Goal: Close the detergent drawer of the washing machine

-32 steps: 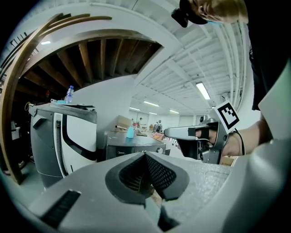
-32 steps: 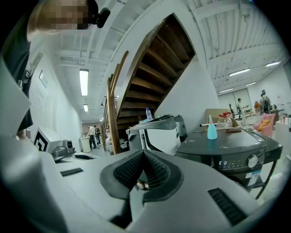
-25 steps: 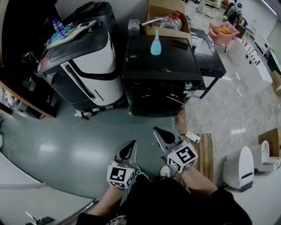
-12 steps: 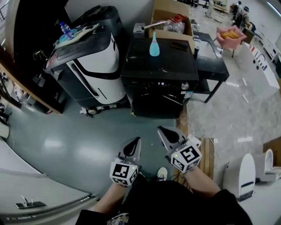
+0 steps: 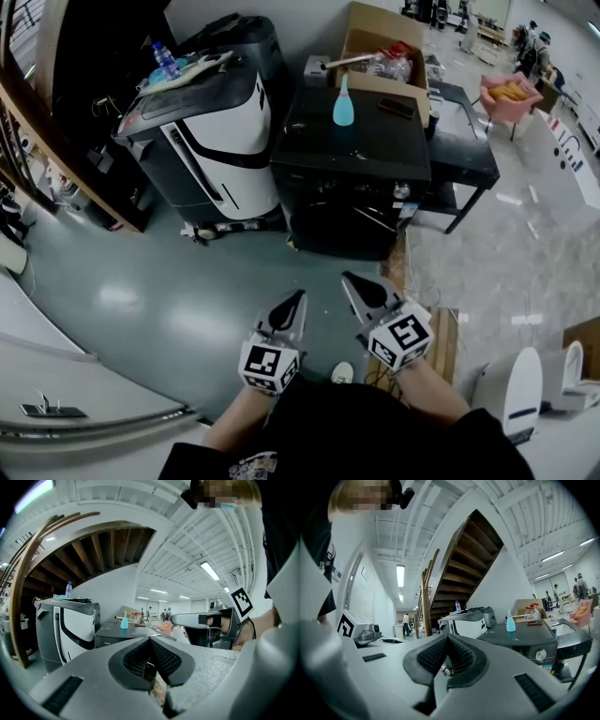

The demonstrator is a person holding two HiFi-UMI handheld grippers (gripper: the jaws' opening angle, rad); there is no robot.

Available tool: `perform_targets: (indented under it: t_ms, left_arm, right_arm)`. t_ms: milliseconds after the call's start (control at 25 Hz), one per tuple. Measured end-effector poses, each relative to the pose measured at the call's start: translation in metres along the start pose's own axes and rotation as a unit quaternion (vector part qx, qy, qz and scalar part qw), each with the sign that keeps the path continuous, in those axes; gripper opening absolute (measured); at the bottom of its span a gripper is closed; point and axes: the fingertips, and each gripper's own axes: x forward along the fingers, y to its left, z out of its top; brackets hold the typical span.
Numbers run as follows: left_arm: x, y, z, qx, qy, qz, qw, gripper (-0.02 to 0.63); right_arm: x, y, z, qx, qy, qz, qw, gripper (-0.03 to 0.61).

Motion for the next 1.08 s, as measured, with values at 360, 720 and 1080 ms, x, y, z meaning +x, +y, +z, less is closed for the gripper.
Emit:
perform_targets:
  t_ms: [360, 720, 1080]
  left_arm:
    - [-0.002, -0.007, 0.006, 0.008, -0.003, 0.005, 0.9999, 0.003]
    - [-0.001, -0.012, 0.005, 0.010, -0.002, 0.010, 0.9999, 0.003]
    - [0.003, -0.015, 0.008, 0.011, -0.004, 0.011, 0.9999, 0.003]
  right_arm:
    - [-0.006, -0.001, 0.000, 0.004, -0.005, 0.002, 1.000, -0.002]
    - [-0.011, -0.004, -0.002, 0.011, -0.005, 0.005, 1.000, -0.003]
    - [-0.013, -0.010, -0.002, 0.012, -0.001, 0.005, 1.000, -0.002]
